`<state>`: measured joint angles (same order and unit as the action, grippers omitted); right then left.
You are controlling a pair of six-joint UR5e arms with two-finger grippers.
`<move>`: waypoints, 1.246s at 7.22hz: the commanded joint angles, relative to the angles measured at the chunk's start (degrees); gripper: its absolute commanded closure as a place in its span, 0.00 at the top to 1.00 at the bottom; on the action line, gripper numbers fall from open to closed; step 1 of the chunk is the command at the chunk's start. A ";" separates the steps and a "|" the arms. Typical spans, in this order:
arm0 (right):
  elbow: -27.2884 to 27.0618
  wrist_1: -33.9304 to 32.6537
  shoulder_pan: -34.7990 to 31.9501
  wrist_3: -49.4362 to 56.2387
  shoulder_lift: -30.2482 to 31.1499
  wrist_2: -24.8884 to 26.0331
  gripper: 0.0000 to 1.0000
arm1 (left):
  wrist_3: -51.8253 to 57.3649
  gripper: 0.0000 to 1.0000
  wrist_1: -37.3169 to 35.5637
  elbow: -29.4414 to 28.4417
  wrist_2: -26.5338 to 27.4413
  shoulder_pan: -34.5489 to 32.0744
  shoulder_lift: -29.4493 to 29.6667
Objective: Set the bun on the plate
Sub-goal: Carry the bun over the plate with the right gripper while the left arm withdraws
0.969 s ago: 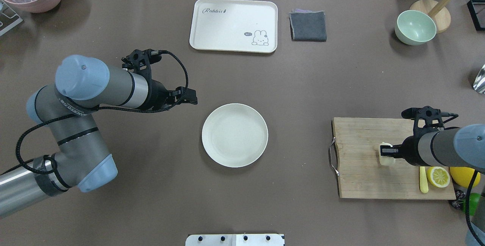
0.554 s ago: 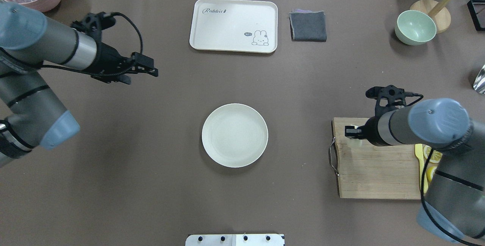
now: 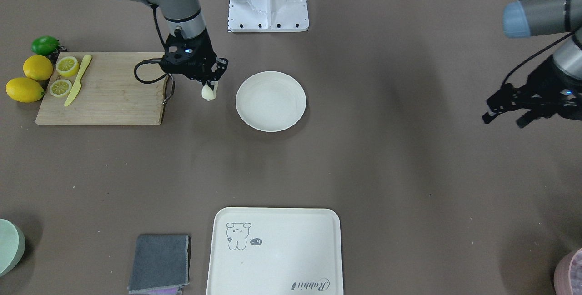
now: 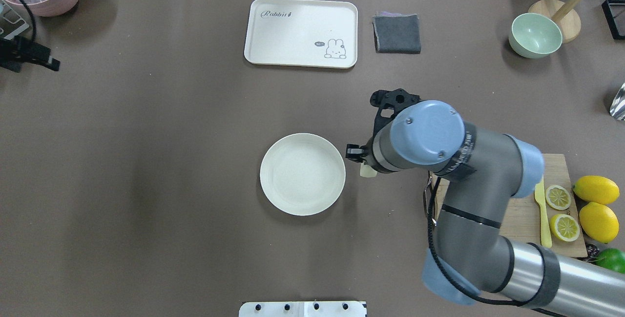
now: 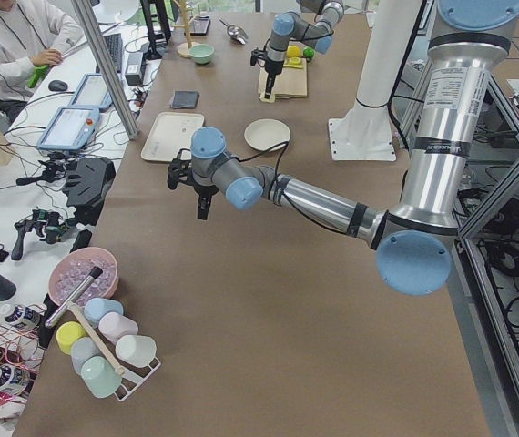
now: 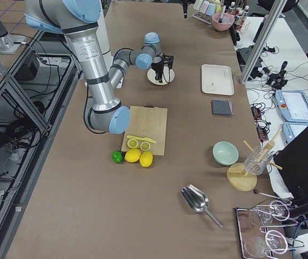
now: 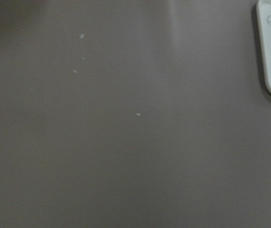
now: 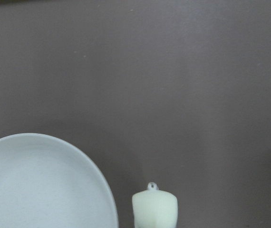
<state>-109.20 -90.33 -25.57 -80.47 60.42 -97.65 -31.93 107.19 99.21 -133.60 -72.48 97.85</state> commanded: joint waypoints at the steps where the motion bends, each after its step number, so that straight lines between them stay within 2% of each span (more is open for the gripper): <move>1: 8.61 -0.81 4.28 -3.64 -9.84 4.56 0.13 | 26.63 0.98 -20.61 -0.94 1.74 -10.28 -1.08; 2: 12.48 -0.46 4.91 -4.08 -12.84 5.01 0.14 | 29.71 0.98 -27.75 -1.99 4.46 -11.79 -3.52; 3: 14.00 -0.29 5.61 -4.35 -13.92 5.80 0.17 | 30.00 0.98 -28.26 -2.09 5.27 -12.50 -3.98; 4: 14.28 -0.11 6.23 -4.35 -13.93 6.94 0.46 | 30.00 0.98 -28.26 -2.44 5.28 -12.77 -4.24; 5: 14.63 -0.11 6.58 -4.35 -13.75 8.17 0.99 | 30.00 0.98 -28.26 -2.53 5.19 -12.77 -4.85; 9: 14.02 -0.11 6.06 -3.21 -13.84 8.18 0.99 | 29.56 0.98 -28.26 -3.32 5.19 -12.77 -5.04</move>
<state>-94.94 -90.44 -19.25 -84.03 46.60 -89.43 -2.32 78.93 96.22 -128.41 -85.25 92.84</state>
